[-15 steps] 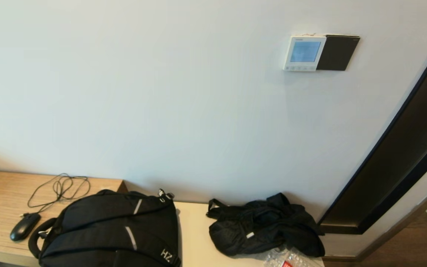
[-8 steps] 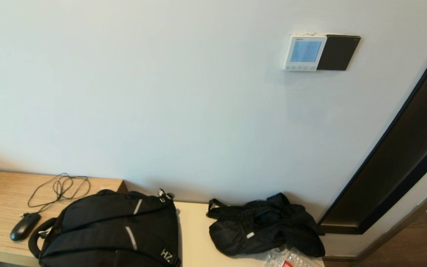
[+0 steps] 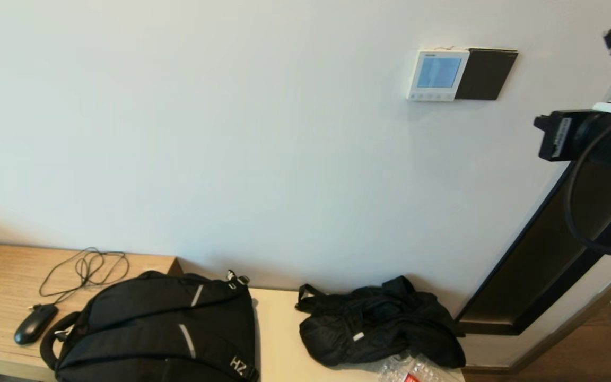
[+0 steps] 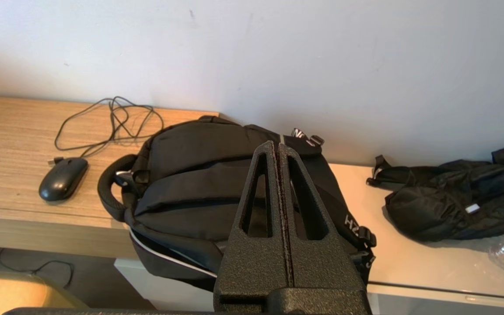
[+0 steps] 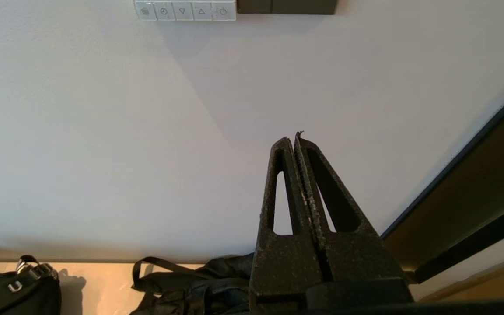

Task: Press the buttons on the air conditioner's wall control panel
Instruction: Turn on the central air conditioner

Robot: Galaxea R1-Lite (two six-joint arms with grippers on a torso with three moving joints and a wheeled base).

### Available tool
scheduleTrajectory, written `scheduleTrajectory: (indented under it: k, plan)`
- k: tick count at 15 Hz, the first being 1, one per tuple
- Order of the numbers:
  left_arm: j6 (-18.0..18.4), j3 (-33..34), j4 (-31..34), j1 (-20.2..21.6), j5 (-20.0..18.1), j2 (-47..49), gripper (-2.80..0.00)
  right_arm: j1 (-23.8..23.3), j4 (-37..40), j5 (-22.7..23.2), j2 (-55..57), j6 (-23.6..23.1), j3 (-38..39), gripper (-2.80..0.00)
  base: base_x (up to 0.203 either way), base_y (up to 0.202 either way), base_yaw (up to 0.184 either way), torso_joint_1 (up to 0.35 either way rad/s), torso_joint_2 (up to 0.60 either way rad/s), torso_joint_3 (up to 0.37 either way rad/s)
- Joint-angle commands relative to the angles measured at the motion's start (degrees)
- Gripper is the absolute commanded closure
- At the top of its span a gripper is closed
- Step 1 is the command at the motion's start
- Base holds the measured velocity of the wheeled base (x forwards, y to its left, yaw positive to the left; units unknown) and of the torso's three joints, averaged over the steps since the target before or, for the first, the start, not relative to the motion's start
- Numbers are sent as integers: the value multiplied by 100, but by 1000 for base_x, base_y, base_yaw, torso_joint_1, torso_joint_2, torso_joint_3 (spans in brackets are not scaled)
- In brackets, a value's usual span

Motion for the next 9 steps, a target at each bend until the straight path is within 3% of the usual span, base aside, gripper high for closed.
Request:
scheduleTrajectory:
  k: [1, 5, 9]
  plan:
    - [-7, -3, 3, 1, 2, -2, 0, 50, -7, -92, 978, -9, -651, 0, 0, 0, 0, 0, 0, 0]
    - [-3, 4, 3, 1, 2, -2, 0, -7, 45, -208, 1746, -70, -1585, 0, 0, 0, 0, 0, 0, 0]
    - [0, 6, 3, 1, 2, -2, 0, -60, 17, -248, 2083, -163, -2035, 0, 0, 0, 0, 0, 0, 0]
